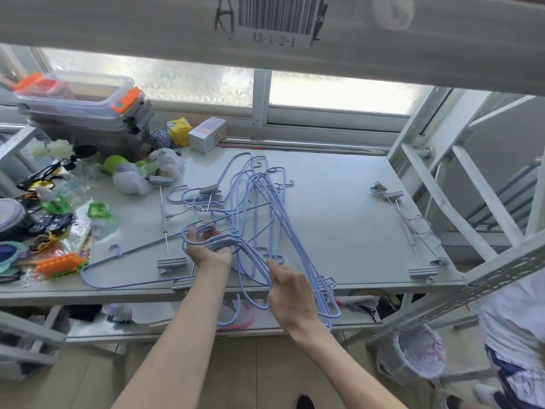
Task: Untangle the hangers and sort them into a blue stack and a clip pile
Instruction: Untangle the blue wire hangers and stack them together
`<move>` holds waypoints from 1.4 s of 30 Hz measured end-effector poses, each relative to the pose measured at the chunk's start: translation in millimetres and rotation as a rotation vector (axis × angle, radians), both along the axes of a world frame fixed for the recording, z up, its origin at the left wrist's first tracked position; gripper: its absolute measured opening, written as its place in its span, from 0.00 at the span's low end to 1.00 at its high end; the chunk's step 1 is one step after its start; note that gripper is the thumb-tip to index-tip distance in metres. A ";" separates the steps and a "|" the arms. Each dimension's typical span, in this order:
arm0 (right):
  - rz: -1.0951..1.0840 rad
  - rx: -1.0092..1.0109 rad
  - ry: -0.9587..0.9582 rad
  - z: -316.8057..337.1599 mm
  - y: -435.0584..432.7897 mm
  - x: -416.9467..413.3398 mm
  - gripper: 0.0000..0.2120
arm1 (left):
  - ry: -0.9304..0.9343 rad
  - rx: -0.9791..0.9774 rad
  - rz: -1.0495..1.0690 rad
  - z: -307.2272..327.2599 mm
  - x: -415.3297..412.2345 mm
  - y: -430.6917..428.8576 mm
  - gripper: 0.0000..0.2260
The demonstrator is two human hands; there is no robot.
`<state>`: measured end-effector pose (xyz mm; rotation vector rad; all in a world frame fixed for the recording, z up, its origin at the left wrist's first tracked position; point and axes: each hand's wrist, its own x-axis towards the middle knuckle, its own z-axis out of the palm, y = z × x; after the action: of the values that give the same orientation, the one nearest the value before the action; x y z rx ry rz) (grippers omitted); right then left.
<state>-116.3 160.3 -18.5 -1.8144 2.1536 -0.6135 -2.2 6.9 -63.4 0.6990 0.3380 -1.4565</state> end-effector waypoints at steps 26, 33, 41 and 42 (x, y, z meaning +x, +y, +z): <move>-0.305 -0.295 -0.620 71.2 -21.2 -64.5 0.11 | -0.039 0.040 -0.006 5.7 -2.9 4.7 0.06; -0.308 -0.185 -0.578 73.5 -18.2 -90.1 0.11 | -0.012 0.017 0.014 6.1 -4.6 2.0 0.05; -0.357 -0.209 -0.507 85.6 -13.2 -104.8 0.11 | 0.002 0.010 0.019 6.9 -5.1 2.9 0.05; -0.360 -0.218 -0.504 85.9 -12.4 -105.3 0.11 | 0.001 0.011 0.014 6.2 -4.9 2.5 0.06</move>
<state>-221.6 147.9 67.4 -1.1778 2.1143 -1.2746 -7.1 9.4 -57.2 0.7033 0.3511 -1.4425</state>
